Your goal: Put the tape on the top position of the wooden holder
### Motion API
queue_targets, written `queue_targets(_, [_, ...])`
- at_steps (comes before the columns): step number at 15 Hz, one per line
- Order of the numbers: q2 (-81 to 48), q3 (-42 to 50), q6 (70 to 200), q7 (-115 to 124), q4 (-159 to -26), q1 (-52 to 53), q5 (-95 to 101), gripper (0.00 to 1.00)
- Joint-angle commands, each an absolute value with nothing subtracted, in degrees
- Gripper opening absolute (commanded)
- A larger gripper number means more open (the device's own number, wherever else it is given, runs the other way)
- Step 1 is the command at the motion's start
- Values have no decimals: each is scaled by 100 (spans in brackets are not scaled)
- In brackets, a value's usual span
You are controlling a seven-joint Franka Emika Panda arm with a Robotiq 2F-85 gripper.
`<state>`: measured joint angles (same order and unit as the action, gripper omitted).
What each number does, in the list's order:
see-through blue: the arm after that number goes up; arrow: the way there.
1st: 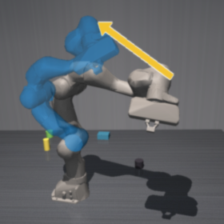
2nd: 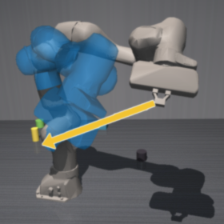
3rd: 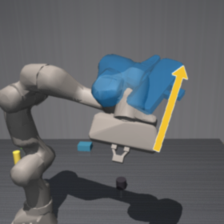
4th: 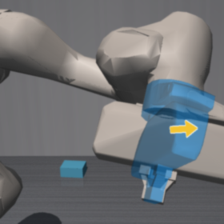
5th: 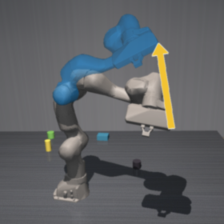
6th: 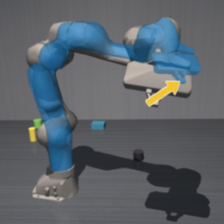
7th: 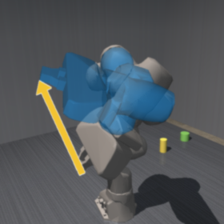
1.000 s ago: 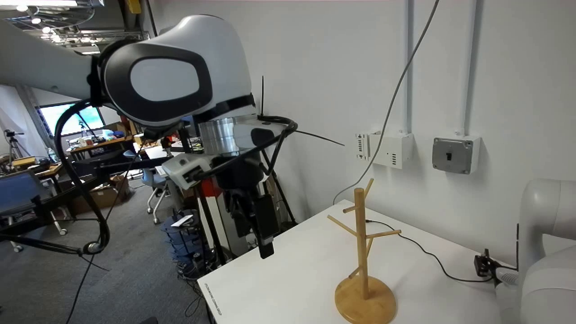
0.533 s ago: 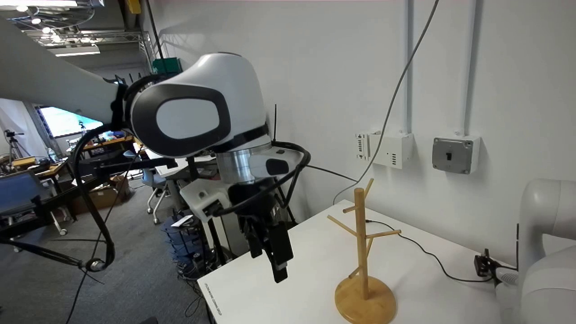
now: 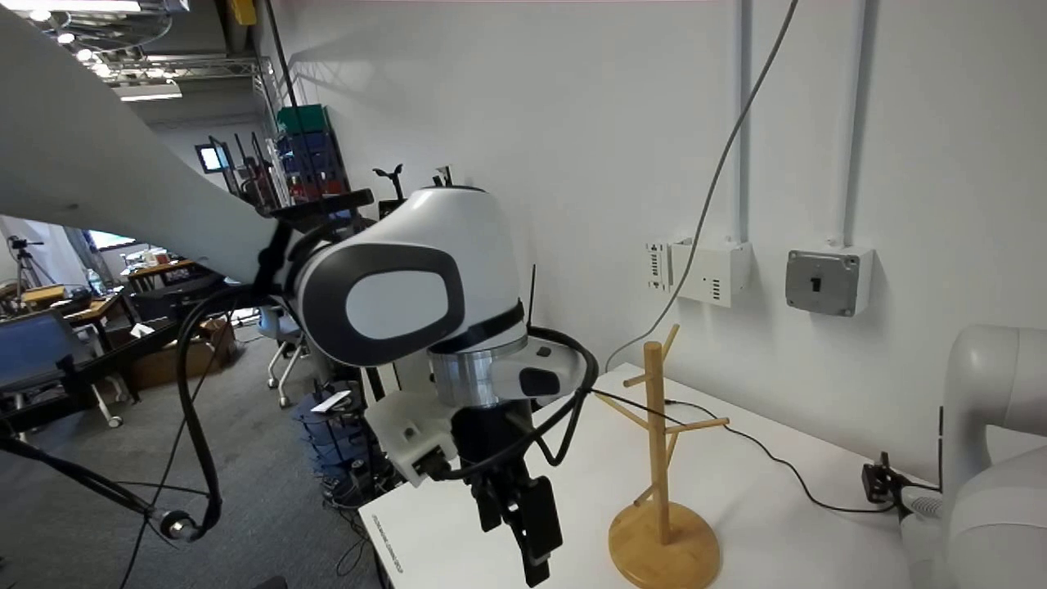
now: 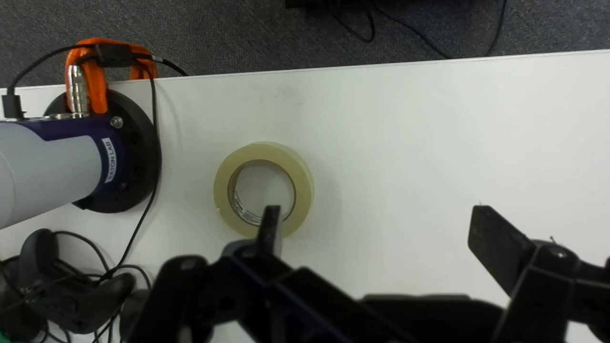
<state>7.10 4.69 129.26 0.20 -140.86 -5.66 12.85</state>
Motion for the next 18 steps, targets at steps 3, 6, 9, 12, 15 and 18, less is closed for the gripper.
queue_targets(3, [202, 547, 13141, 16, -13833, -582, 1301, 100])
queue_targets(6, [-211, 589, 13175, 15, -13529, -587, 1318, 100])
queue_targets(9, [-398, 578, 13315, 45, -13511, -569, 1358, 100])
queue_targets(12, [-625, 579, 13510, -5, -13558, -565, 1409, 100])
queue_targets(15, [-844, 595, 13863, -170, -13616, -585, 1383, 100])
queue_targets(18, [-1071, 624, 14272, -279, -13680, -600, 1412, 100])
